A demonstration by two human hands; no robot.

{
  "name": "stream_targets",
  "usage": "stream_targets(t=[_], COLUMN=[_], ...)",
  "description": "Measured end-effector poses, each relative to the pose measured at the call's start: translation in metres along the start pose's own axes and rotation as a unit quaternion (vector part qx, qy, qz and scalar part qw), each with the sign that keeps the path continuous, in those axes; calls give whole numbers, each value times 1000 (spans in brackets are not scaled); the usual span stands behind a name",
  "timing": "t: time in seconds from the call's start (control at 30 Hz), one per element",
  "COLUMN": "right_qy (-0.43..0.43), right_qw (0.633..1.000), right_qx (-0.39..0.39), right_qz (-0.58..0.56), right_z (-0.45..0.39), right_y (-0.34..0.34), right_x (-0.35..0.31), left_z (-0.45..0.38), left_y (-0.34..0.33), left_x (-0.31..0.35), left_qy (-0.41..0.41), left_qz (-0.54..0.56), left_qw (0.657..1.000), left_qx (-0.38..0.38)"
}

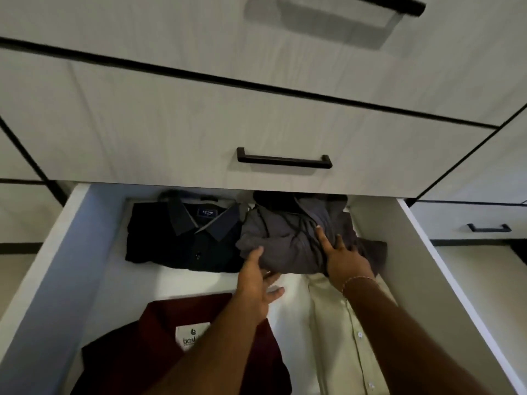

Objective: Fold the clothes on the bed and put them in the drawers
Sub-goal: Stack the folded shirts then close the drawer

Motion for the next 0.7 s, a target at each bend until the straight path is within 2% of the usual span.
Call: stream_targets(t=[0.2, 0.3, 0.4, 0.43, 0.5, 0.53, 0.6, 0.67, 0.7], right_qy=[-47, -48, -43, -15, 103, 171, 272, 274, 270], right_qw=[999, 998, 998, 997, 986, 978, 961, 950, 947], right_qx=[-27, -31, 21, 57, 121, 109, -16, -142, -163], right_qz=[-9, 1, 33, 53, 52, 40, 37, 50, 55], right_z=[-13, -11, 5, 20, 52, 71, 105, 118, 116], right_y=[-20, -16, 8, 10, 7, -8, -64, -107, -115], right_x=[11, 7, 1, -14, -58, -83, -119, -122, -119], left_z=[8, 20, 32, 39, 61, 76, 112, 157, 176], left_y=[17, 19, 3, 8, 14, 16, 24, 42, 51], left_x=[-11, 8, 49, 53, 62, 63, 41, 0, -18], left_qy=[-2, -77, -187, -187, -188, -193, -149, -53, -31], left_qz=[-174, -312, -505, -557, -621, -645, -705, -758, -784], left_qw=[984, 946, 843, 809, 759, 733, 656, 556, 501], left_qx=[38, 42, 9, -2, -53, -95, -225, -336, -366])
Point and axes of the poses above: each hand's wrist, its own z-axis away from the middle knuckle, its own y-axis out of the back of the hand, x = y × z, the point moved 10 cm from there along -z, towards the middle knuckle, and after that the axes turned 8 degrees about -z, right-handed, at the moved point
